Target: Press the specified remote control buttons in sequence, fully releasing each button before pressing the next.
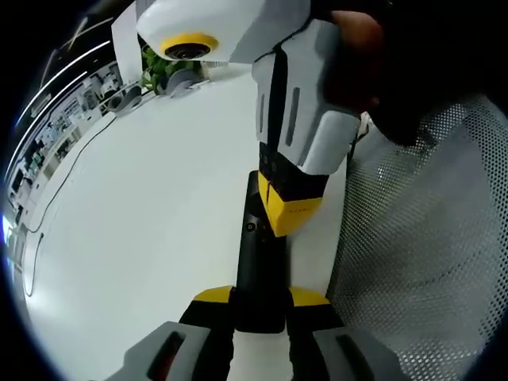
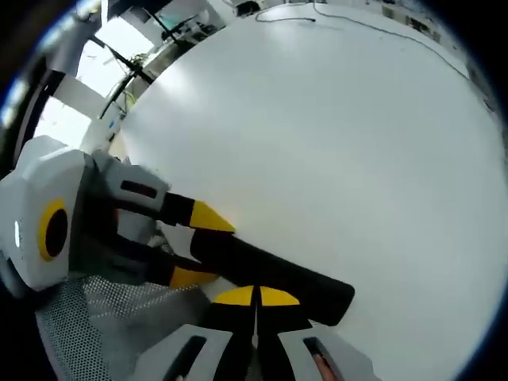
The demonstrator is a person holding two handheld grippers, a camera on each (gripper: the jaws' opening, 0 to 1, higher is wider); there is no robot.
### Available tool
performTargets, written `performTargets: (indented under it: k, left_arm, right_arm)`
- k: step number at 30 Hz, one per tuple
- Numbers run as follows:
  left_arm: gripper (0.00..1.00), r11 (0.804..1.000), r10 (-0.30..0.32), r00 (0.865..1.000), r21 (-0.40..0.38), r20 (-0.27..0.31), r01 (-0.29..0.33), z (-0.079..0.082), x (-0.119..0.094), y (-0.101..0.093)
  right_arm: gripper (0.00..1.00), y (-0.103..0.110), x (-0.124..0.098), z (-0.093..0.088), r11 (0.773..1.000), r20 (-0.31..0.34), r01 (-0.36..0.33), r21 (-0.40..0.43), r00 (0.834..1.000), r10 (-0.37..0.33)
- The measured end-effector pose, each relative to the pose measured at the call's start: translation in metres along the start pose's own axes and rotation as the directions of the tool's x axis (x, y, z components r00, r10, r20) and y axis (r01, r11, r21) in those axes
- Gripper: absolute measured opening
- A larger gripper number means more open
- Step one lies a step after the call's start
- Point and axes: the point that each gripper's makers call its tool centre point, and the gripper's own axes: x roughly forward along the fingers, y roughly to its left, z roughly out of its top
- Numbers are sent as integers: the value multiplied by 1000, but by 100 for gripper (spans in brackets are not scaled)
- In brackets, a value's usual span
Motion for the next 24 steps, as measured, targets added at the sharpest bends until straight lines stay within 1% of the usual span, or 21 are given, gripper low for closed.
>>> performTargets:
  k: [7,15,18,21,24]
  left_arm:
    - [24,1000,-1,1000,1,2,1,0,0,0]
    - [24,1000,-1,1000,-1,5,1,0,0,0]
    - [24,1000,-1,1000,0,6,1,0,0,0]
    - [24,1000,-1,1000,-1,6,1,0,0,0]
    - [24,1000,-2,1000,-2,7,2,0,0,0]
  right_arm:
    - [0,0,-1,-2,1000,-11,15,-14,1000,-15]
    - [0,-5,-4,-4,1000,-12,17,18,1000,-17]
    - [0,-2,-5,-3,999,-1,-2,36,1000,2]
    - [0,-1,-4,-2,999,-1,-12,39,1000,12]
    - [0,-3,-3,-3,1000,-7,0,29,1000,0]
